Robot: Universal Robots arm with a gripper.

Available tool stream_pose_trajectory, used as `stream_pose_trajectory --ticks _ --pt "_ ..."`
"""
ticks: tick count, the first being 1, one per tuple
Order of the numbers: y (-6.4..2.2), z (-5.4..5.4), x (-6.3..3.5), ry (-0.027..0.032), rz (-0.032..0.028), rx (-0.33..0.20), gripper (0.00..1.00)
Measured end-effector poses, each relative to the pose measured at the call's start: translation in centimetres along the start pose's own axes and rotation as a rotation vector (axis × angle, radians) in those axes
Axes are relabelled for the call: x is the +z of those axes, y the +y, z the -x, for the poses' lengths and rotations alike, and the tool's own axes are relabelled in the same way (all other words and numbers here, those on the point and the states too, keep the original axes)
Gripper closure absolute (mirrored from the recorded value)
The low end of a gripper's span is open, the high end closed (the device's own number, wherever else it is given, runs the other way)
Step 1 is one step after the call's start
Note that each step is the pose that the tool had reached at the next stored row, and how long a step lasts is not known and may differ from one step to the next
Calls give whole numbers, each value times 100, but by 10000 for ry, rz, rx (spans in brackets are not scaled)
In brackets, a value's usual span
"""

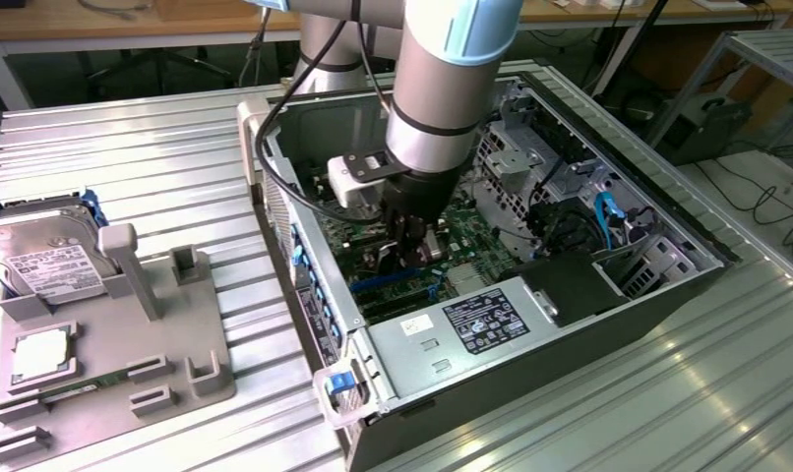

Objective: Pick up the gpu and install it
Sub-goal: 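Insert the gpu into the slot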

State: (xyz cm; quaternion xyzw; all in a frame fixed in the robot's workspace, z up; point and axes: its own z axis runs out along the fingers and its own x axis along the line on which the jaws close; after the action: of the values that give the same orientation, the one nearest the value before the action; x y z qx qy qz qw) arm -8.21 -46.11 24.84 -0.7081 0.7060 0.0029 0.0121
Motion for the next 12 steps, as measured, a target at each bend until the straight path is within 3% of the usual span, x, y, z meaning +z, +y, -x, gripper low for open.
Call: stream_pose_trajectory --ticks 7,12 --pt "2 -1 27 1 11 1 73" --pt "-11 0 31 -35 35 3 73"
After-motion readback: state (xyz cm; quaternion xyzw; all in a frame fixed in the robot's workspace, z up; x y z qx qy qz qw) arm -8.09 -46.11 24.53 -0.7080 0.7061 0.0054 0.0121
